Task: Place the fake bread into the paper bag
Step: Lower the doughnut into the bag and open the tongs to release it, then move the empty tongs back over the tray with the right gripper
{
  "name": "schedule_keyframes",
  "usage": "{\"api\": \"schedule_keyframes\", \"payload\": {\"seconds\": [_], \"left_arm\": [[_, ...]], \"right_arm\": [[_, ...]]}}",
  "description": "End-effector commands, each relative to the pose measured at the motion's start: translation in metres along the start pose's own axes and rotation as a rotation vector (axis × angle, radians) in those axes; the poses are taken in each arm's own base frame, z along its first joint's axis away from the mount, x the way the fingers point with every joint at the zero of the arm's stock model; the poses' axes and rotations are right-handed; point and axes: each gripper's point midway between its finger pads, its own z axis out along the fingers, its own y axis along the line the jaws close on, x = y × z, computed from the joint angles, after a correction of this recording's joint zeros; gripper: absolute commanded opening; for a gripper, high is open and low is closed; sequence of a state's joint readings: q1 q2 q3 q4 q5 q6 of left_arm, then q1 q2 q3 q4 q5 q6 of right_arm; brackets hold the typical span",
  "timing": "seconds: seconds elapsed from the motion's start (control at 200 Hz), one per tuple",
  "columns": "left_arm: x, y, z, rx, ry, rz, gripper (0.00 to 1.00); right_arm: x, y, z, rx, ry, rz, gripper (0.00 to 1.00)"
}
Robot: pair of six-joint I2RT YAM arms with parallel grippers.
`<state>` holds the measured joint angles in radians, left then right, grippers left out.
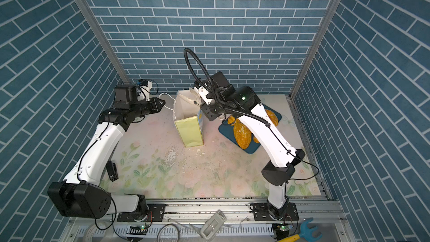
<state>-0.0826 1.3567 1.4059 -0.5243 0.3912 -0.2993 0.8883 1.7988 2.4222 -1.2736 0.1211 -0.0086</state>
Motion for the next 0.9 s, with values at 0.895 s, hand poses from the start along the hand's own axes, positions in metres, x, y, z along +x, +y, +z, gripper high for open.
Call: {"api": "schedule_keyframes", "payload": {"seconds": [0.895], "left_arm": [[0.0,-0.003,-0.013,-0.001,-0.013,-0.003,0.21]], "right_arm": [[0.155,-0.151,0.053,0.353,0.276,0.467,0.4]]}}
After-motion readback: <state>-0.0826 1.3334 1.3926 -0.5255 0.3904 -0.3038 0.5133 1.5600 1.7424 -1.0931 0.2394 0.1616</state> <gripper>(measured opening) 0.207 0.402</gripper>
